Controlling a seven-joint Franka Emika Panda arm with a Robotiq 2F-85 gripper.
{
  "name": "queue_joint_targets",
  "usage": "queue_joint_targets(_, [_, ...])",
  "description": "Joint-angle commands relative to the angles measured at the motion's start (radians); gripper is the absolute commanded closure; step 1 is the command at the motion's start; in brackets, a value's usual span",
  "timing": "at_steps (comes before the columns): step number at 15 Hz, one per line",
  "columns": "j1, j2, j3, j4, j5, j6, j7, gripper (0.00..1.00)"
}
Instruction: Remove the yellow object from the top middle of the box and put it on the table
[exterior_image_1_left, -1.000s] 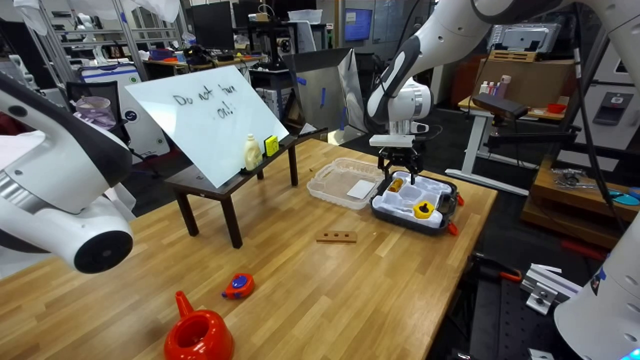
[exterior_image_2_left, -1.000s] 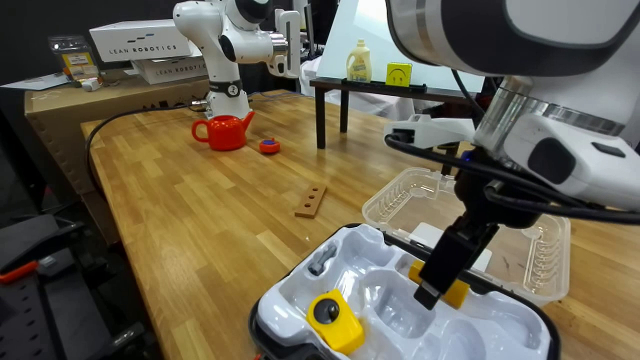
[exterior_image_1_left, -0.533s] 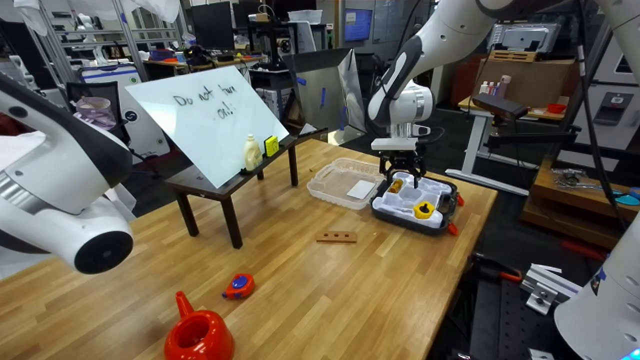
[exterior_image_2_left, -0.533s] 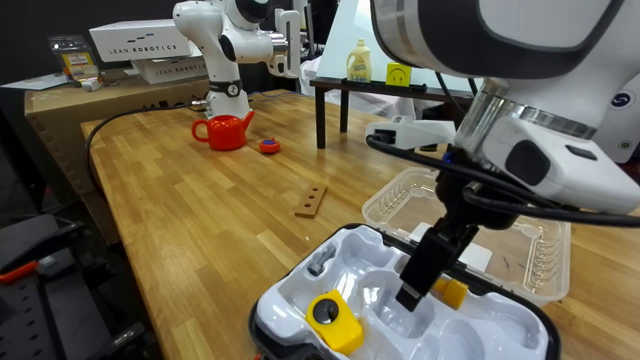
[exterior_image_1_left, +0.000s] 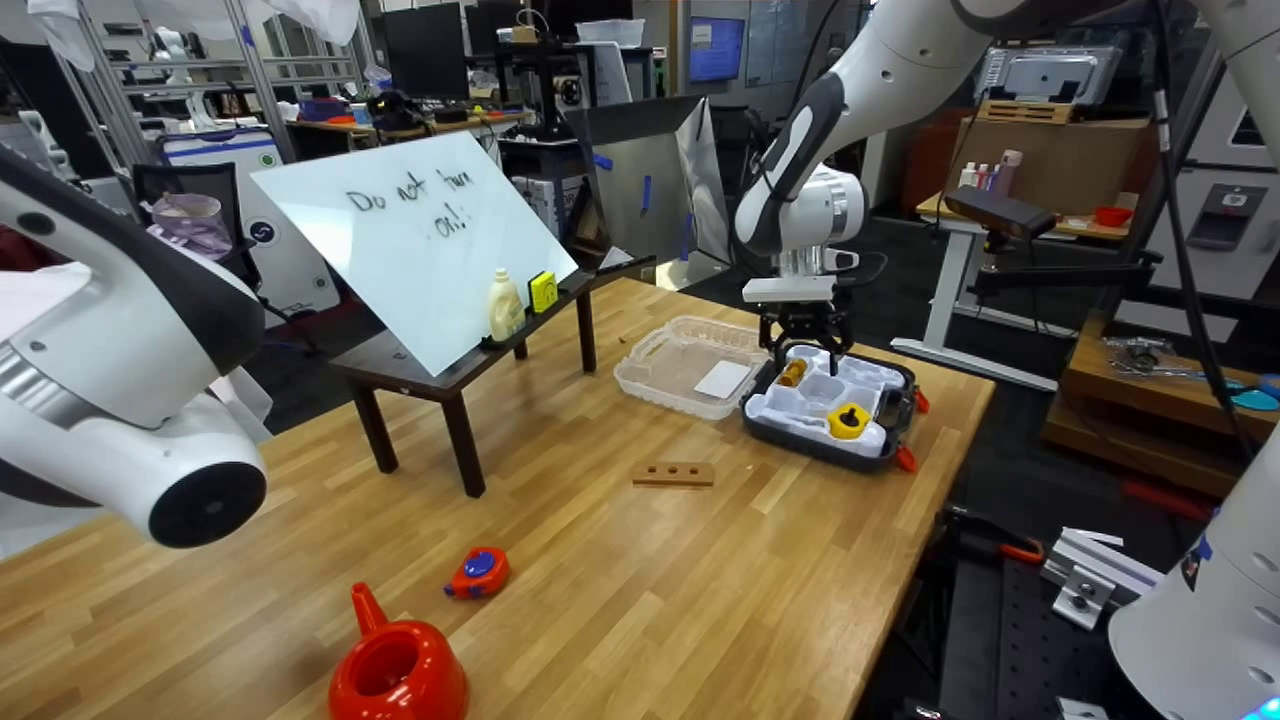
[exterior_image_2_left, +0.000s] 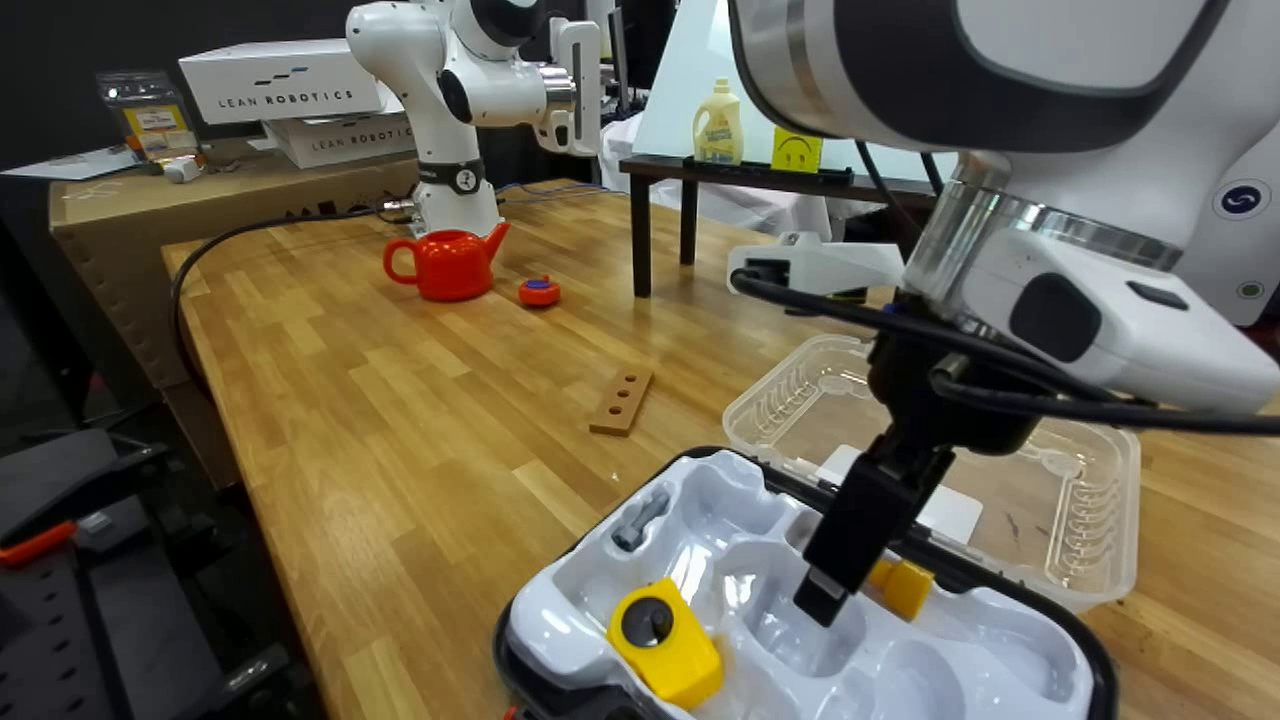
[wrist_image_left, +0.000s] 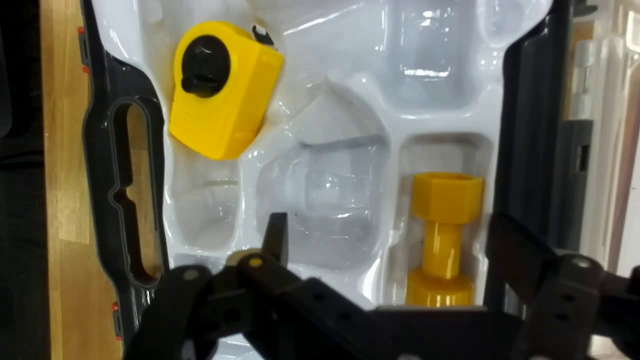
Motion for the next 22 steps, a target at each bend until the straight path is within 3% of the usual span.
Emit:
queue_joint_targets(1, [0.012, -0.024, -0.014, -0.014, -0.013, -0.010, 0.001, 0.00])
queue_joint_targets(22, [0.017, -0.020, -0.029, -0.018, -0.048, -0.018, 0.017, 0.00])
